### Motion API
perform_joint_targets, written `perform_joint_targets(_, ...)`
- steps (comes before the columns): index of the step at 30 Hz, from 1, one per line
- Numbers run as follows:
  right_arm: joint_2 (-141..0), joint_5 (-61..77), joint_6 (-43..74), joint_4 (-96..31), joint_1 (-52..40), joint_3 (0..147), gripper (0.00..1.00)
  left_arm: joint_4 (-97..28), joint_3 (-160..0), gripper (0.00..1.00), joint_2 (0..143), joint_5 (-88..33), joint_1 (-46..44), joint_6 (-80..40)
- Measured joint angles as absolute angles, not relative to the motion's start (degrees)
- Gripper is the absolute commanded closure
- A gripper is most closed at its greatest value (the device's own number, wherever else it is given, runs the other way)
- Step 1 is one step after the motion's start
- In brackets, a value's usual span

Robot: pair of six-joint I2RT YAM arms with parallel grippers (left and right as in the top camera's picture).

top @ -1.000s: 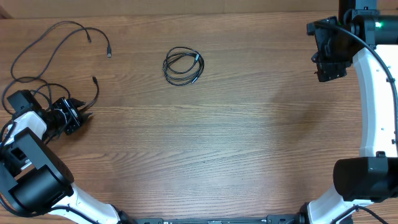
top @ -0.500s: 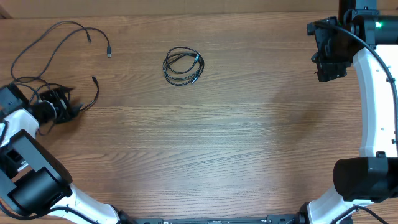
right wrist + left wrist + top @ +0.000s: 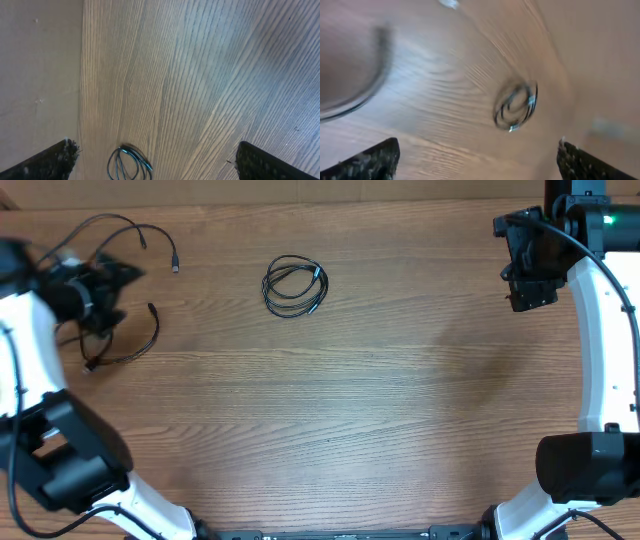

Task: Untangle cables

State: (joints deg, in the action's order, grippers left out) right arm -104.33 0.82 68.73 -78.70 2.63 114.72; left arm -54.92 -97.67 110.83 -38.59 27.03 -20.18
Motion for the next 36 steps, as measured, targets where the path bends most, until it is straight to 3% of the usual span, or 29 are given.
perform_joint_targets(7,-104.36,0.8,68.73,-78.67,2.61,114.72,0.0,-47.53,-97.67,0.01,111.15,-33.91,9.78,-7.4)
perform_joint_targets(17,-104.33,0.8,68.77,-78.7,2.63,114.72,0.0,-37.65,-97.73,0.0,117.54,-11.53,-10.66,-5.8)
perform_joint_targets(22,-104.36,0.82,68.77,-78.7,2.63,114.72,0.0,-34.7,-97.73,0.01,122.21,-1.06,-14.81,-5.85)
perform_joint_targets(27,-104.33,0.82,68.77,-78.7,2.61,114.72,0.0,-34.44,-97.76,0.0,126.61,2.07,-14.0,-7.77)
perform_joint_targets(30,-104.33,0.8,68.75,-78.72,2.63,114.72,0.0,-34.41,-97.76,0.14,128.42,2.44,-13.5,-8.38)
perform_joint_targets(32,-104.33,0.82,68.73,-78.7,2.63,114.72,0.0,-34.02,-97.76,0.31,128.7,2.5,-13.34,-8.75)
perform_joint_targets(36,-104.36,0.82,68.77,-78.67,2.63,114.72,0.0,-33.1,-97.78,0.56,128.7,2.63,-13.41,-9.3)
